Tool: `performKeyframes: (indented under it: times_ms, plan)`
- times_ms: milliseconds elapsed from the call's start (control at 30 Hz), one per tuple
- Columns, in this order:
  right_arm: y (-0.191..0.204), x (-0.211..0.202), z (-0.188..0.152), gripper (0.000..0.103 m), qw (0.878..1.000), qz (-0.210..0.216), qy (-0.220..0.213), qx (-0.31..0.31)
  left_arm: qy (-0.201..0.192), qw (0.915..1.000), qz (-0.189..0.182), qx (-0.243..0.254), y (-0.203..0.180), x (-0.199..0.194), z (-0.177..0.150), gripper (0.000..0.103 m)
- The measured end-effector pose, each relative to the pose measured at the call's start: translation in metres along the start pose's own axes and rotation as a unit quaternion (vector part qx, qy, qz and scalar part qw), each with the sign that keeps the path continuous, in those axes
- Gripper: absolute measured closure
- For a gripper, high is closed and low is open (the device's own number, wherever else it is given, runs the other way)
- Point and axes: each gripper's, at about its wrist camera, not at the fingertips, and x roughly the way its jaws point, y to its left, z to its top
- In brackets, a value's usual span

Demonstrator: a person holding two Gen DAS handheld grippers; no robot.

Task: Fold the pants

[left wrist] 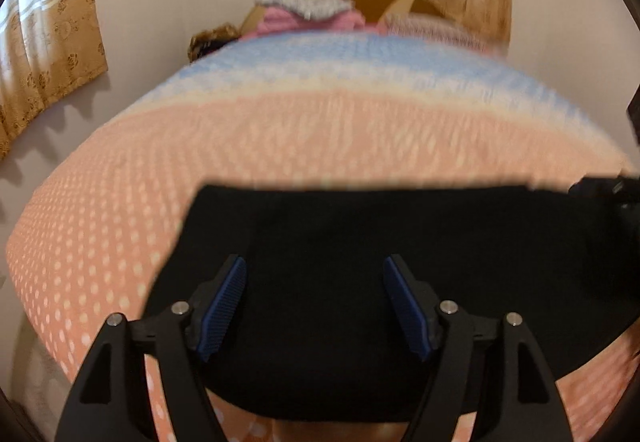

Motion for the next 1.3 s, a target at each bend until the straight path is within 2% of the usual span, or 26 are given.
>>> performKeyframes:
  times_ms: [67,133,267,367,433,467,500,567,700,733,833,867,933,1000,1100,1167,1300]
  plan:
    - [0.002,0.005,-0.005,0.025,0.999,0.025,0.014,0.017,-0.004,1.0,-0.004,-0.006,0.002,-0.001,-0.009,0.029]
    - [0.024,-0.002,-0.014,0.025,1.0,0.023,0.001,-0.013,-0.006,1.0,-0.001,-0.001,0.003,-0.003,-0.01,0.029]
    - [0.055,-0.011,-0.029,0.025,0.999,0.022,0.004,-0.044,-0.005,1.0,0.002,-0.002,0.002,-0.002,-0.006,0.027]
    - [0.079,-0.015,-0.042,0.025,0.995,0.001,0.006,-0.096,-0.007,1.0,0.004,0.002,0.001,-0.003,-0.006,0.027]
    - [0.088,-0.01,-0.048,0.025,0.992,0.022,0.027,-0.119,-0.006,1.0,0.003,0.001,-0.001,0.001,-0.004,0.027]
    - [0.089,-0.003,-0.048,0.025,0.991,0.03,0.043,-0.122,-0.006,1.0,0.003,0.001,-0.002,0.003,-0.002,0.027]
    - [0.091,0.001,-0.047,0.025,0.991,0.016,0.045,-0.128,-0.006,1.0,0.003,0.001,-0.003,0.004,-0.001,0.027]
    - [0.09,0.0,-0.04,0.025,0.991,-0.002,0.028,-0.129,-0.008,1.0,0.002,0.002,-0.002,0.007,0.0,0.027]
    - [0.062,-0.005,-0.009,0.025,0.997,0.034,-0.013,-0.062,-0.01,0.9999,0.006,0.002,-0.003,0.008,-0.003,0.027]
    - [0.057,-0.005,-0.004,0.025,0.998,0.031,-0.02,-0.058,-0.009,0.9999,0.006,0.002,-0.004,0.007,-0.003,0.027]
    - [0.041,0.003,0.008,0.025,0.998,-0.017,-0.013,-0.06,-0.009,0.9999,0.004,0.001,-0.004,0.007,-0.003,0.027]
    - [0.035,0.007,0.008,0.025,0.999,-0.016,-0.002,-0.051,-0.009,1.0,0.004,0.001,-0.005,0.008,-0.004,0.027]
    - [0.027,0.011,0.002,0.025,0.999,0.012,0.028,-0.018,-0.009,0.9999,0.005,0.001,-0.005,0.008,-0.003,0.027]
    - [0.035,0.008,-0.011,0.025,0.999,0.036,0.034,-0.019,-0.01,0.9999,0.006,0.001,-0.005,0.008,-0.004,0.026]
    - [0.06,0.0,-0.025,0.025,0.997,0.029,0.034,-0.057,-0.01,0.9999,0.007,0.001,-0.005,0.008,-0.004,0.026]
    - [0.073,-0.002,-0.032,0.025,0.996,0.04,0.038,-0.074,-0.011,0.9999,0.006,0.001,-0.005,0.008,-0.004,0.026]
    - [0.07,0.012,-0.038,0.025,0.995,0.023,0.056,-0.083,-0.012,0.9999,0.008,0.001,-0.005,0.008,-0.003,0.026]
